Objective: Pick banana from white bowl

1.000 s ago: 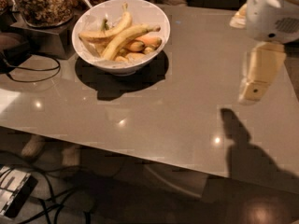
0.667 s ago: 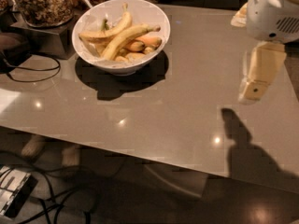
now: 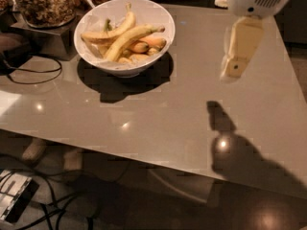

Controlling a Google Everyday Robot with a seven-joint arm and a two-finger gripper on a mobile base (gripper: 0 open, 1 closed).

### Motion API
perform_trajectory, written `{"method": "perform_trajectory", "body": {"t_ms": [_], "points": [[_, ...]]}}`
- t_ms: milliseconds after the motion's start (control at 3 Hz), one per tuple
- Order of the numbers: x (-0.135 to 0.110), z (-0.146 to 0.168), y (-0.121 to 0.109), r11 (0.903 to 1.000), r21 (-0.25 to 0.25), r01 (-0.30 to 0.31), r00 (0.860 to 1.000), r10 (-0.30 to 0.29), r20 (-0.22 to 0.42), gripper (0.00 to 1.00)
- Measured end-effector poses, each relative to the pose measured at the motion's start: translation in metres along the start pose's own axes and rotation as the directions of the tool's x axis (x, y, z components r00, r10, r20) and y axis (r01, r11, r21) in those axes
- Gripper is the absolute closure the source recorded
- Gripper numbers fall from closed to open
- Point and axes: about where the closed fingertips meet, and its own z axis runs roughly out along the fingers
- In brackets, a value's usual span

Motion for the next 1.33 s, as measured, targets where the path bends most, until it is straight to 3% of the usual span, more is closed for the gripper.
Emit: {"method": "perform_trajectory", "body": {"t_ms": [333, 1000, 1333], "points": [[-0.032, 0.001, -0.020, 0.9982, -0.003, 0.060, 0.998, -0.060, 0.002, 0.00], [-0.044, 0.002, -0.031, 0.9980, 0.017, 0.061, 0.997, -0.061, 0.056, 0.00], [-0.070, 0.012, -0.049, 0.9945, 0.001, 0.105, 0.990, -0.104, 0.090, 0.00]]}}
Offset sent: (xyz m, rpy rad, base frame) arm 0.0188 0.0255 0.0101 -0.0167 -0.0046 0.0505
